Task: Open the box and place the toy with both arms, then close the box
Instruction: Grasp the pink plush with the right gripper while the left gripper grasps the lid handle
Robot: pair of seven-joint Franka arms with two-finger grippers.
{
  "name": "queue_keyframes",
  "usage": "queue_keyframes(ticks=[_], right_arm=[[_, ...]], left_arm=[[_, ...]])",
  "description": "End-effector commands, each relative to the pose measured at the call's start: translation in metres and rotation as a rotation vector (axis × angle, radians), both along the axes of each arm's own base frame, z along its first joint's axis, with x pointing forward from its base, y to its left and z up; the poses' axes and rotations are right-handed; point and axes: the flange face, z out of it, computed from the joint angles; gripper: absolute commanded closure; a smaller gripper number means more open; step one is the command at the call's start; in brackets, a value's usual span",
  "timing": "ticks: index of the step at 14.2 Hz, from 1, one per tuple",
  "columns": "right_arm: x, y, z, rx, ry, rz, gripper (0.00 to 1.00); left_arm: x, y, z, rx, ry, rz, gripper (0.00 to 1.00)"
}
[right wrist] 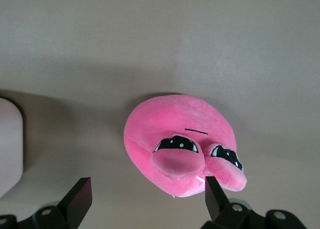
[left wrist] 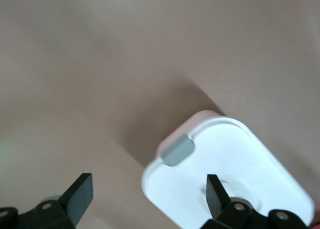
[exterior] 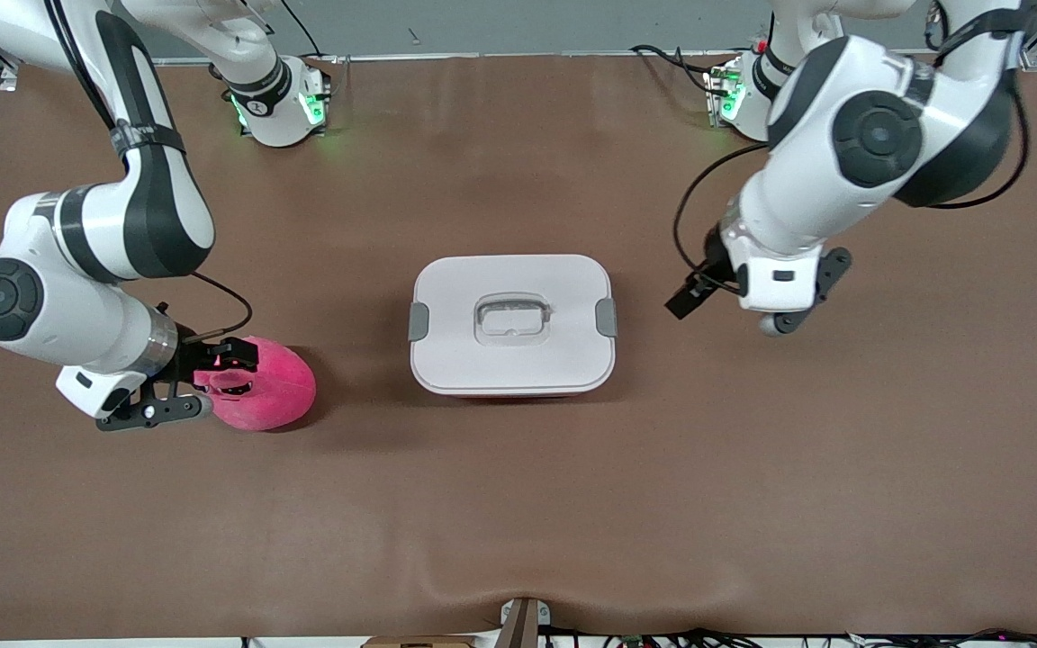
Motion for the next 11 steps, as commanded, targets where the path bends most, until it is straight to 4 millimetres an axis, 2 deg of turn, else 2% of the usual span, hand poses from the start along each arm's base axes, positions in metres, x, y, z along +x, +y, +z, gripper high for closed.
queue_keyframes(ticks=[1, 2, 6, 10, 11], right_arm=[[0.001, -0.007, -0.007, -0.014, 0.003, 0.015, 0.0], [0.003, -0.007, -0.011, -0.022, -0.003, 0.018, 0.01], [0.006, -0.011, -0.051, -0.065, 0.034, 0.024, 0.05], [0.004, -0.011, -0.057, -0.066, 0.046, 0.024, 0.09], [0.004, -0.013, -0.057, -0.066, 0.046, 0.021, 0.09]], left_arm=[[-0.006, -0.034, -0.004, -0.017, -0.014, 0.14, 0.01], [-0.011, -0.054, -0.012, -0.023, -0.018, 0.206, 0.03], [-0.021, -0.107, -0.046, -0.017, -0.048, 0.412, 0.07], [-0.036, -0.154, -0.08, -0.018, -0.083, 0.561, 0.09], [-0.043, -0.165, -0.093, -0.015, -0.077, 0.581, 0.13]])
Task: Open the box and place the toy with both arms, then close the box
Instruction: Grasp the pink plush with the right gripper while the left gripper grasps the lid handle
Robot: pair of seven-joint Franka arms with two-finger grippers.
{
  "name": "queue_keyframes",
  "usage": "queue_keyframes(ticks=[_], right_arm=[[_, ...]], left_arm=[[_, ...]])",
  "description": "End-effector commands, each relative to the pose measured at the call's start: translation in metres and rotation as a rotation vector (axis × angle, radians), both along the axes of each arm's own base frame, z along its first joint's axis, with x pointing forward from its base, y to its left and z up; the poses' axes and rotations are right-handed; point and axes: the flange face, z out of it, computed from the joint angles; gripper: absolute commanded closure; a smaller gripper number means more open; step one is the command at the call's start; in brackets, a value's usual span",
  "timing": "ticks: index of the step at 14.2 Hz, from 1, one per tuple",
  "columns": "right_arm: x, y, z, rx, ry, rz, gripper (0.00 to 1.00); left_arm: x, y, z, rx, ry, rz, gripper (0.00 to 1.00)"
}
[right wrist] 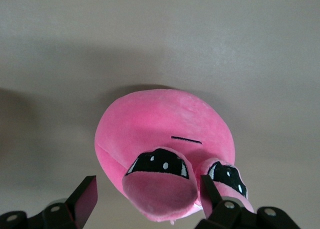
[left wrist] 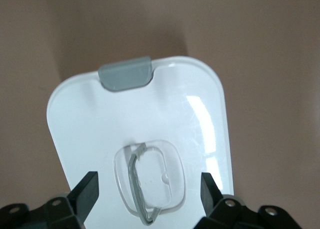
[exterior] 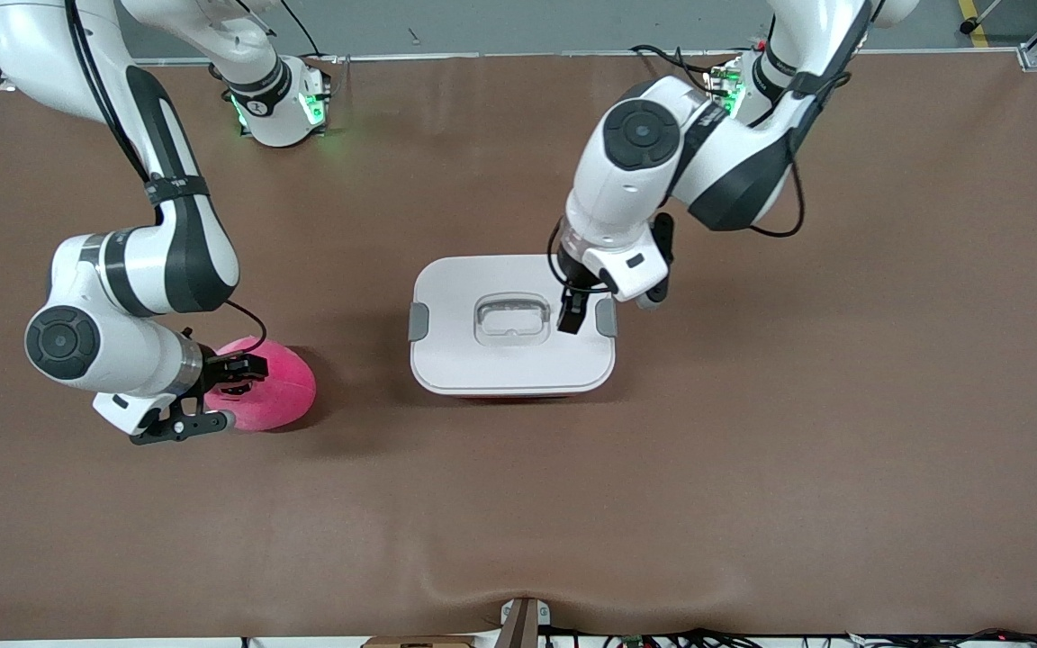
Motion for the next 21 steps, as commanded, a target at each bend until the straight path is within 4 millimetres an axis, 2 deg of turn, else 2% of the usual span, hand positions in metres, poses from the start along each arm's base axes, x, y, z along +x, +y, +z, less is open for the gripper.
queue_keyframes(ticks=[1, 4, 7, 8, 10, 12, 13, 14, 16, 17, 21], right_arm=[[-0.001, -0.006, 0.006, -0.014, -0.01, 0.005, 0.12], [-0.004, -0.007, 0.0, -0.016, 0.007, 0.005, 0.16], [-0.008, -0.008, -0.008, -0.017, 0.027, 0.009, 0.16], [-0.009, -0.008, -0.008, -0.017, 0.029, 0.01, 0.17], [-0.009, -0.008, -0.007, -0.017, 0.03, 0.012, 0.3], [-0.008, -0.008, -0.005, -0.017, 0.026, 0.012, 0.36], [-0.008, -0.009, -0.005, -0.016, 0.026, 0.012, 0.44], [-0.008, -0.009, -0.005, -0.016, 0.026, 0.012, 0.57], [-0.007, -0.008, -0.004, -0.018, 0.024, 0.012, 0.92], [-0.007, -0.006, -0.002, -0.017, 0.019, 0.014, 1.0], [-0.002, -0.004, 0.011, -0.015, -0.008, 0.018, 1.0]], left_arm=[[-0.009, -0.025, -0.015, 0.012, -0.037, 0.049, 0.16], [-0.018, -0.045, -0.035, 0.038, -0.101, 0.135, 0.2], [-0.019, -0.054, -0.051, 0.028, -0.132, 0.253, 0.21], [-0.028, -0.063, -0.053, 0.034, -0.142, 0.265, 0.22], [-0.035, -0.07, -0.058, 0.043, -0.154, 0.284, 0.23], [-0.036, -0.071, -0.06, 0.043, -0.151, 0.3, 0.26], [-0.043, -0.077, -0.064, 0.047, -0.15, 0.296, 0.26], [-0.046, -0.08, -0.07, 0.053, -0.145, 0.297, 0.26], [-0.048, -0.082, -0.072, 0.054, -0.142, 0.297, 0.28], [-0.047, -0.081, -0.072, 0.055, -0.143, 0.298, 0.29], [-0.046, -0.083, -0.077, 0.064, -0.158, 0.284, 0.37]])
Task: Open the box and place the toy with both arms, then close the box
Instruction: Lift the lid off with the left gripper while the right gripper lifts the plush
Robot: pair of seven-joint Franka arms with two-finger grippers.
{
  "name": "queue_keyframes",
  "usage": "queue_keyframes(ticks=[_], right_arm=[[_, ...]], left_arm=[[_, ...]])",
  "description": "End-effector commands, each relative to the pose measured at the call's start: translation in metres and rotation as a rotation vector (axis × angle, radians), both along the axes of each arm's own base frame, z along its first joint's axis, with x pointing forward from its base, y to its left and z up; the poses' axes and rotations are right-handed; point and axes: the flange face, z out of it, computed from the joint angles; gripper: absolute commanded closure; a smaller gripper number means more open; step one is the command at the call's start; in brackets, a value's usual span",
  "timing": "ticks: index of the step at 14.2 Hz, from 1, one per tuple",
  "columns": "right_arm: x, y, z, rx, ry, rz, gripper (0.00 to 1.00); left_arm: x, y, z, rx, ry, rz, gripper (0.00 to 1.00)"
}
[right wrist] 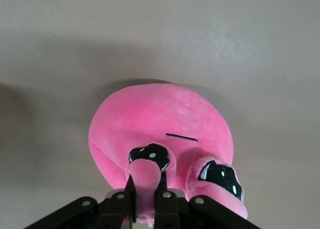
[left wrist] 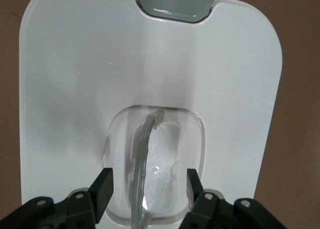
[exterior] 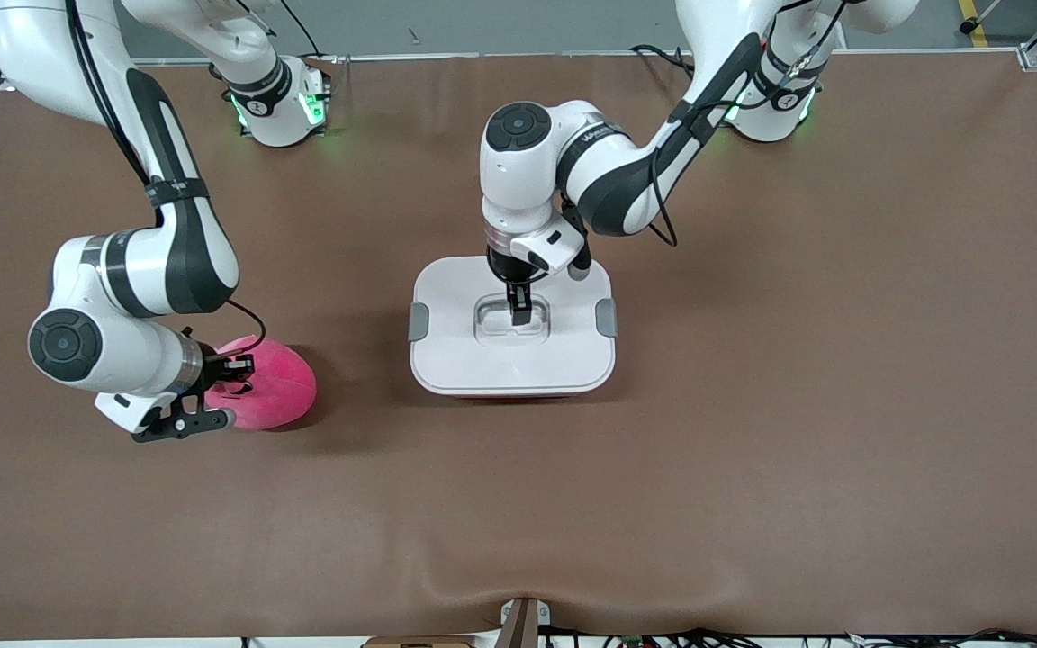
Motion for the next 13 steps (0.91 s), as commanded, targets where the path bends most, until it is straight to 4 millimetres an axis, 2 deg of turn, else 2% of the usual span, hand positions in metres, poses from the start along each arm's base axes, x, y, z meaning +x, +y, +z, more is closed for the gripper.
queue_keyframes(ticks=[1, 2, 7, 9, 11, 13], right_arm=[[0.004, -0.001, 0.021, -0.012, -0.034, 0.019, 1.0], [0.005, 0.0, 0.026, -0.012, -0.041, 0.032, 1.0], [0.009, 0.015, 0.077, -0.001, -0.019, 0.074, 1.0], [0.008, 0.029, 0.094, 0.007, -0.019, 0.164, 1.0], [0.005, 0.03, 0.109, 0.018, -0.015, 0.228, 1.0], [-0.004, 0.04, 0.124, 0.034, -0.011, 0.319, 1.0]], left_arm=[[0.003, -0.004, -0.005, 0.011, -0.03, 0.0, 0.39], [0.001, -0.006, -0.006, 0.01, -0.029, -0.004, 0.4], [-0.004, -0.011, -0.012, 0.017, -0.025, -0.018, 0.5], [-0.005, -0.012, -0.012, 0.017, -0.025, -0.023, 0.58], [-0.005, -0.012, -0.012, 0.017, -0.025, -0.024, 0.68], [-0.005, -0.012, -0.01, 0.016, -0.026, -0.027, 0.79]])
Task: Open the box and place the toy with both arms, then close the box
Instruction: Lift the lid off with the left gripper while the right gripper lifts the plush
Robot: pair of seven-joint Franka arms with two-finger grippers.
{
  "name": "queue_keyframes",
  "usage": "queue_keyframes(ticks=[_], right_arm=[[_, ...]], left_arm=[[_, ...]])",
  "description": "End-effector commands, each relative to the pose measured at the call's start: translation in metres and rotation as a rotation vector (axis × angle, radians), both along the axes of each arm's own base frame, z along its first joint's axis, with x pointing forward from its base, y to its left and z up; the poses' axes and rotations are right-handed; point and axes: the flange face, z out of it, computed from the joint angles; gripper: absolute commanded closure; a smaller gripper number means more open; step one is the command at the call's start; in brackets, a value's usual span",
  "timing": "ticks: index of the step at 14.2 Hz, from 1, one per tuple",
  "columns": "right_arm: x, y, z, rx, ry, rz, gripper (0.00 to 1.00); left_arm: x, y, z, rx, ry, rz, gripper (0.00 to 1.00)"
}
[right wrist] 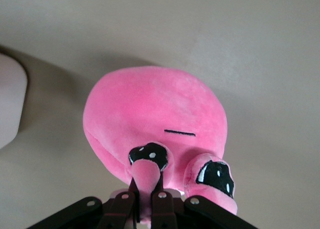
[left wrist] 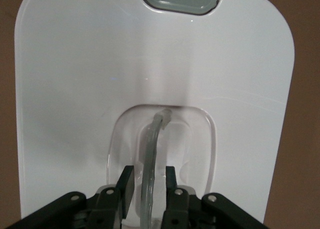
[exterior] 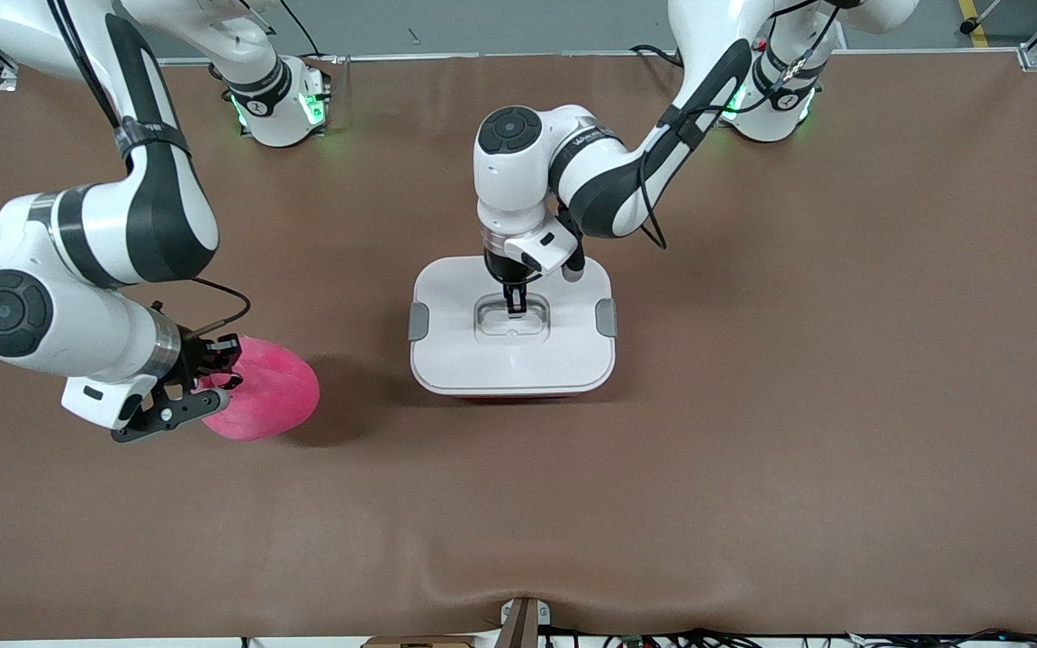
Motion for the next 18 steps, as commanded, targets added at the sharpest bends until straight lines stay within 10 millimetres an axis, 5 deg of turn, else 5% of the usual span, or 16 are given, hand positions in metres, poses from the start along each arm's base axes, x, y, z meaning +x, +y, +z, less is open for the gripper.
queue_keyframes(ticks=[1, 5, 9, 18], right_arm=[[-0.016, 0.021, 0.022, 0.006, 0.026, 0.169, 1.0], [-0.019, 0.036, 0.029, 0.029, 0.026, 0.381, 1.0], [-0.022, 0.034, 0.043, 0.056, 0.03, 0.617, 1.0], [-0.034, 0.033, 0.083, 0.011, 0.002, 0.848, 1.0]], left_arm=[[0.001, -0.006, 0.003, -0.002, -0.027, -0.004, 0.84], [-0.002, -0.008, 0.004, -0.003, -0.028, -0.008, 1.0], [-0.003, -0.009, 0.005, -0.005, -0.028, -0.011, 0.99], [-0.003, -0.008, 0.004, 0.017, -0.029, -0.095, 1.0]])
